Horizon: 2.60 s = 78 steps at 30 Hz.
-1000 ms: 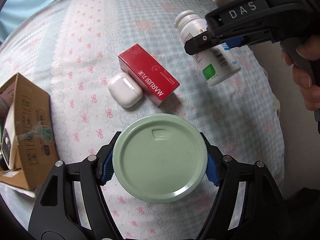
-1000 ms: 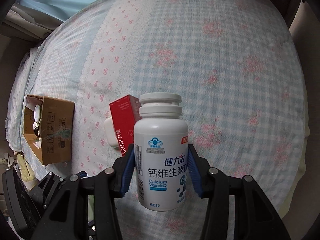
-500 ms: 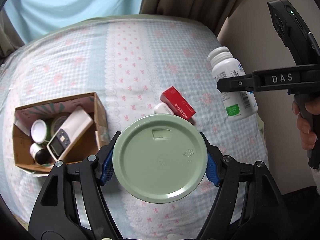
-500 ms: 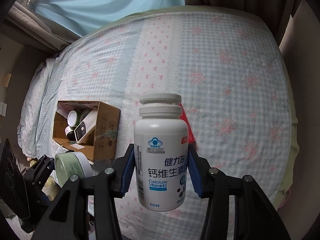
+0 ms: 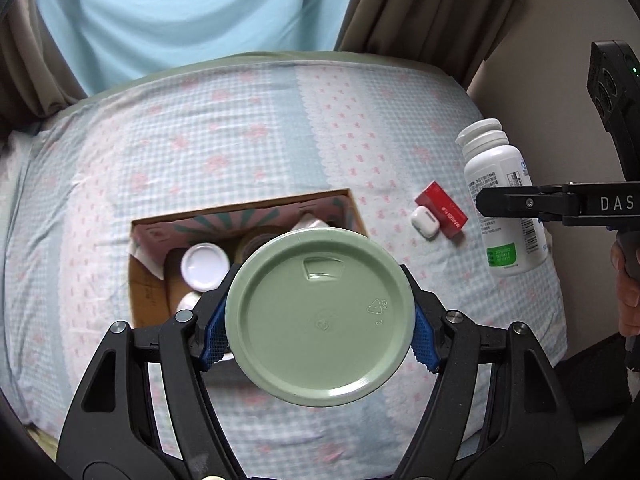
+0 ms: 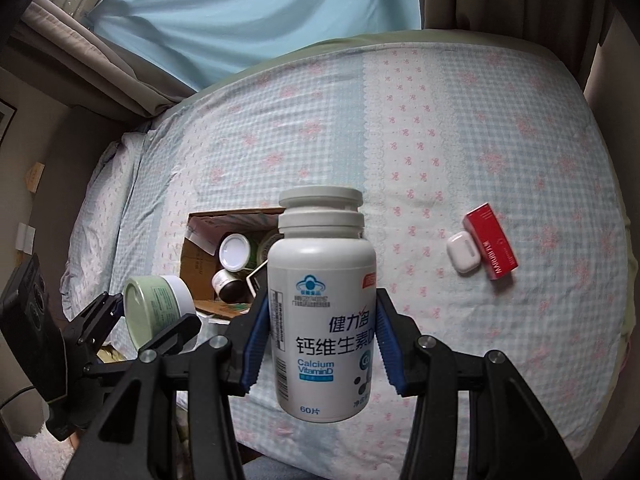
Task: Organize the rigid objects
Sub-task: 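Carry the green lid with the left tool while the right tool carries the bottle into the box, then open both tools to release lid and bottle in the box, then withdraw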
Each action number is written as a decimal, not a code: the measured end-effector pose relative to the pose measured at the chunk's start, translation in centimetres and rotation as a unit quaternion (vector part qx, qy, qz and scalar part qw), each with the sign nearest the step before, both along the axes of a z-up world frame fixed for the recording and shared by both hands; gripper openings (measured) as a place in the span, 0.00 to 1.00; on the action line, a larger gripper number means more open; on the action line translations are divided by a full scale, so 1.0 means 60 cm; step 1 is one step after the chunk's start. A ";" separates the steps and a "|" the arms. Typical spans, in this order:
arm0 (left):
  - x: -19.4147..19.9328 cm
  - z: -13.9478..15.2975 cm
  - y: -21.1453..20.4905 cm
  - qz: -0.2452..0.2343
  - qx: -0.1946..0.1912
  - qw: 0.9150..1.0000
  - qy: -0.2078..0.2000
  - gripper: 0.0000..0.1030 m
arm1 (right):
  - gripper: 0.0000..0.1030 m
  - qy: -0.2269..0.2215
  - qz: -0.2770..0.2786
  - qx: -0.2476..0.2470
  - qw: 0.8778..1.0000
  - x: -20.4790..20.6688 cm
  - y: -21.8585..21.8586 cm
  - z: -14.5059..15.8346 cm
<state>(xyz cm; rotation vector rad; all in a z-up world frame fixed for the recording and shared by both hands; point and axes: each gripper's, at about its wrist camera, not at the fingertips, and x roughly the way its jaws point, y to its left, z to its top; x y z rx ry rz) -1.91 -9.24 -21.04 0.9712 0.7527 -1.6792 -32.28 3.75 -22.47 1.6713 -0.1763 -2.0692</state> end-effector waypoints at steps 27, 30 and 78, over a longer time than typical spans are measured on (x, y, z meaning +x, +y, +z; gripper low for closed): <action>0.216 -0.232 -0.188 0.013 0.041 0.996 -0.072 0.67 | 0.44 0.024 -0.004 0.090 0.996 -0.008 -0.195 -0.223; 0.214 -0.254 -0.188 0.008 0.037 0.996 -0.082 0.67 | 0.44 0.036 0.000 0.097 0.995 -0.004 -0.192 -0.246; 0.226 -0.120 -0.095 0.073 0.032 0.995 -0.065 1.00 | 1.00 0.055 0.018 0.073 0.996 0.046 -0.156 -0.130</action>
